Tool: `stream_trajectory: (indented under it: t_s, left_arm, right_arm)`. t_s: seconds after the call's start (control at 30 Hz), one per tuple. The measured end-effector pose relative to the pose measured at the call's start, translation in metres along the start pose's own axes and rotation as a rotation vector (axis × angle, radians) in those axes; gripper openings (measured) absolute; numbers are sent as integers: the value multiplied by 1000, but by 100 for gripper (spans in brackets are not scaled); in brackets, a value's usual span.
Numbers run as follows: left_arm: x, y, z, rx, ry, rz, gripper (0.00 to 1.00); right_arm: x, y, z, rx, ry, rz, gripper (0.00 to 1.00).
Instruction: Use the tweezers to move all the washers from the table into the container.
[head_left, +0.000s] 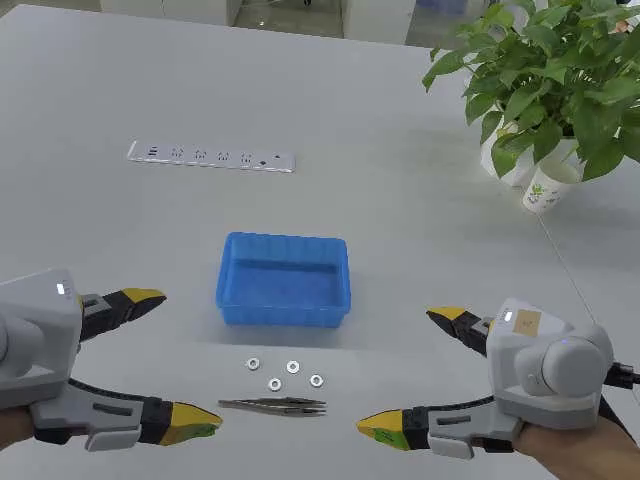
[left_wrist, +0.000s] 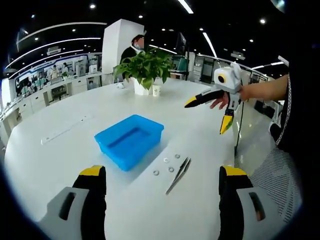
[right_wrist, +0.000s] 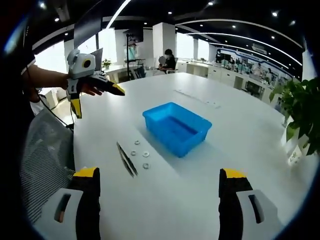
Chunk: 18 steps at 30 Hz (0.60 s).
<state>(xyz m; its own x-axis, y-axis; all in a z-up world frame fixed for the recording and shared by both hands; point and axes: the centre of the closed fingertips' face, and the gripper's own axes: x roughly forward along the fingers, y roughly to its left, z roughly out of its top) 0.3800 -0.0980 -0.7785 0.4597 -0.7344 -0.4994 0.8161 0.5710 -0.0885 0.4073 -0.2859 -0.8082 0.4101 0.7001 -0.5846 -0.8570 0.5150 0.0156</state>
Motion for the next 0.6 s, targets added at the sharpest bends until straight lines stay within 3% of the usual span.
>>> stream_trajectory:
  t_s: [0.6]
  left_arm:
    - [4, 5, 3, 3, -5, -1, 99]
  right_arm:
    - [2, 2, 0, -17, 12, 20, 100]
